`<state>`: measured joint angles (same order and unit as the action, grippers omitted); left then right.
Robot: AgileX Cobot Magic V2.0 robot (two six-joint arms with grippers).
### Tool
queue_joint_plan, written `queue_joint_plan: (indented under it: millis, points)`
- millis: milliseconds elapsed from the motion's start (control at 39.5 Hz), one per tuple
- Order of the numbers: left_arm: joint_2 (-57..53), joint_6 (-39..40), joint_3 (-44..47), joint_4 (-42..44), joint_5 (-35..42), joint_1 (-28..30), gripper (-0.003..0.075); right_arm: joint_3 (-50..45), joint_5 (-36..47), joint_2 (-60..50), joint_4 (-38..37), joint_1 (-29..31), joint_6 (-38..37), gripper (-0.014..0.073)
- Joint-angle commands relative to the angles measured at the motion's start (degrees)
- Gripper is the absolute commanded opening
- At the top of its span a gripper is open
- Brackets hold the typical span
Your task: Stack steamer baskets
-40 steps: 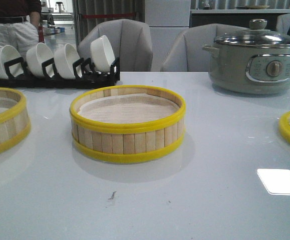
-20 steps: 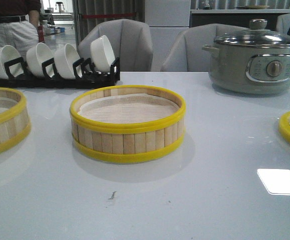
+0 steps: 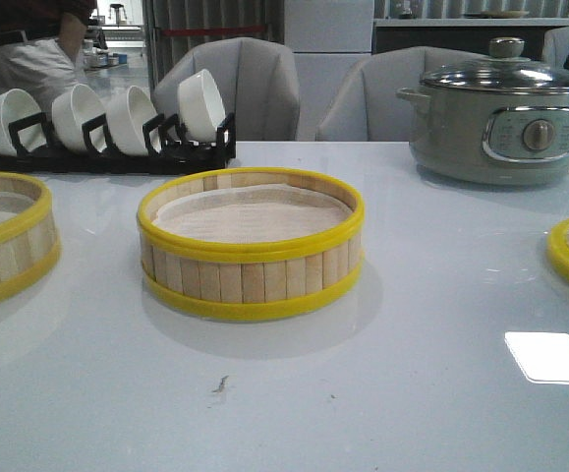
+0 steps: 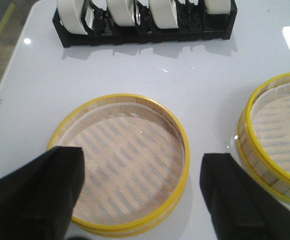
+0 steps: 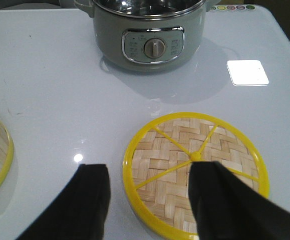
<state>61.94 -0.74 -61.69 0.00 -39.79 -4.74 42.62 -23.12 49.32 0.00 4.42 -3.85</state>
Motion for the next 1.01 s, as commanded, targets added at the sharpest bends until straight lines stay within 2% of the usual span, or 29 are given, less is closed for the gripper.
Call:
queue_joint_plan:
  millis: [0, 379, 658, 987]
  points:
    - [2.0, 0.3, -2.0, -4.4, 3.2, -0.5, 0.0558, 2.2, 4.4, -0.3, 0.0, 0.1, -0.1, 0.0477]
    - [19.9, 0.3, -4.0, -5.4, 10.0, -8.3, 0.0542, 2.2, 4.2, -0.3, 0.0, 0.1, -0.1, 0.0477]
    - [32.1, 0.3, -9.9, -5.1, 10.2, -8.6, 0.0539, 2.2, 3.4, -0.3, 0.0, 0.1, -0.1, 0.0477]
    - [41.1, 0.3, -13.3, -5.0, 10.6, -8.5, 0.0539, 2.2, 3.2, -0.3, 0.0, 0.1, -0.1, 0.0477]
